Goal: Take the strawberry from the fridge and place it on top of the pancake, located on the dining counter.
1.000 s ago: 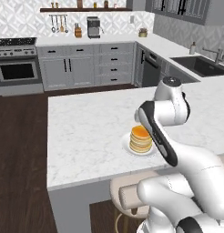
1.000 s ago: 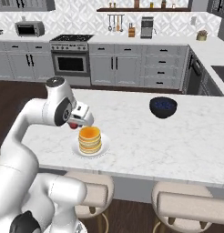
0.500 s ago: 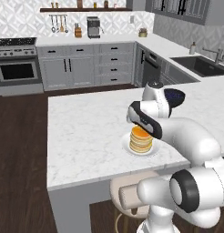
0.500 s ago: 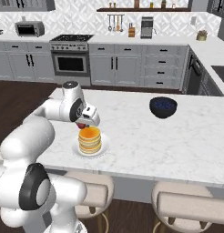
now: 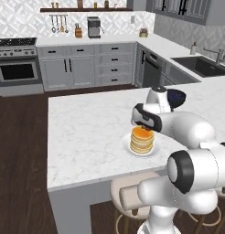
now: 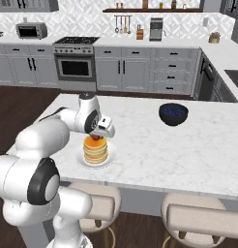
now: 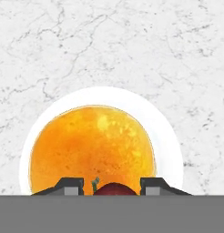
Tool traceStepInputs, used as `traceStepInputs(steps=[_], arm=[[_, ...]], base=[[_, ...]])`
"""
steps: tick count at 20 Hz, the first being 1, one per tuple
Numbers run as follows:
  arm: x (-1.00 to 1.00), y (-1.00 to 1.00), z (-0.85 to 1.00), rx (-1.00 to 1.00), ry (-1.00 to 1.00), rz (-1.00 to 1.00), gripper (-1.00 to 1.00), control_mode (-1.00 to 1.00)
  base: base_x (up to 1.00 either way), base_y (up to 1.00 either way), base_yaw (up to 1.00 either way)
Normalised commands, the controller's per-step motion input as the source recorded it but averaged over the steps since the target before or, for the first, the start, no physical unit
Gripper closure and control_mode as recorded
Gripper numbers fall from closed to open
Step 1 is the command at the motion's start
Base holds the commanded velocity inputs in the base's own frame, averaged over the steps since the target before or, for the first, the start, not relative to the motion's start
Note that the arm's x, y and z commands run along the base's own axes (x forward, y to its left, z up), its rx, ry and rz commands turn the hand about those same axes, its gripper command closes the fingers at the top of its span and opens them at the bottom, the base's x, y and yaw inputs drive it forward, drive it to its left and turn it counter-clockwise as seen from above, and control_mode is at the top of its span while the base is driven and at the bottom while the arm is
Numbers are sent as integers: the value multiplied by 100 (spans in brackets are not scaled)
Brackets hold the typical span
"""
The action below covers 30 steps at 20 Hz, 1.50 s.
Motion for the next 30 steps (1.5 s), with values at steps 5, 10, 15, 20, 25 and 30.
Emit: traceStepInputs(steps=[5, 10, 15, 20, 25, 30], arm=[[0, 23, -6, 0, 0, 0, 100, -100], [1, 9, -18, 0, 4, 0, 100, -100], [5, 0, -31, 0, 5, 0, 100, -100], [0, 0, -18, 0, 2, 0, -100, -100], [0, 0, 2, 0, 0, 0, -100, -100], [7, -1, 36, -4, 0, 0, -100, -100]], base=[[0, 0, 0], [0, 0, 0], [0, 0, 0], [0, 0, 0], [0, 0, 0], [0, 0, 0]])
